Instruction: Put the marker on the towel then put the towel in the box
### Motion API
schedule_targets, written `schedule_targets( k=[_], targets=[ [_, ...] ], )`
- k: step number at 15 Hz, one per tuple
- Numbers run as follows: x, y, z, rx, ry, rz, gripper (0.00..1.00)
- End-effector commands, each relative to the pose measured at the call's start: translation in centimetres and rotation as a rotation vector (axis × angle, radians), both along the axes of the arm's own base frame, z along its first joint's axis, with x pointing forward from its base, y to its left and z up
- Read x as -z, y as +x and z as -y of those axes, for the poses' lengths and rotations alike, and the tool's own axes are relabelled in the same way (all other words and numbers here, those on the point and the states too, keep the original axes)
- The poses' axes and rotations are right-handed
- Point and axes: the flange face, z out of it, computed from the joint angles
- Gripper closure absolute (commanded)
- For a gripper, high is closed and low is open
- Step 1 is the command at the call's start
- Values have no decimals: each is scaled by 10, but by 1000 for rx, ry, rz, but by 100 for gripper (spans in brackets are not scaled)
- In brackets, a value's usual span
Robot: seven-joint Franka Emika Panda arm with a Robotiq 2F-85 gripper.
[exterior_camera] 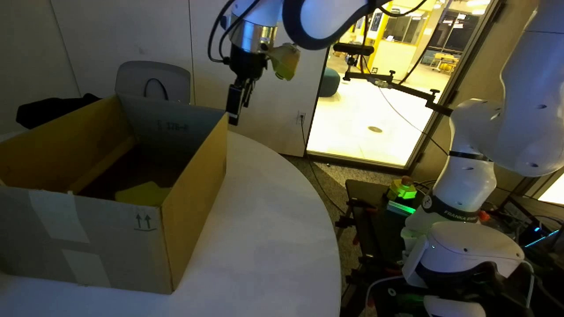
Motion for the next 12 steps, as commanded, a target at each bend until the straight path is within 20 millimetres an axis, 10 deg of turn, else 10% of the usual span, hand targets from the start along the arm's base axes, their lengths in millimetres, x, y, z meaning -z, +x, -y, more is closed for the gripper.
schedule_targets(
  k=[1, 7, 8, 12],
  targets=[
    [3, -79, -2, 27, 22, -34, 0],
    [36, -178, -14, 71, 46, -91, 0],
    [37, -147, -13, 49, 26, -107, 0],
    [41, -175, -15, 54, 28, -108, 0]
  ],
)
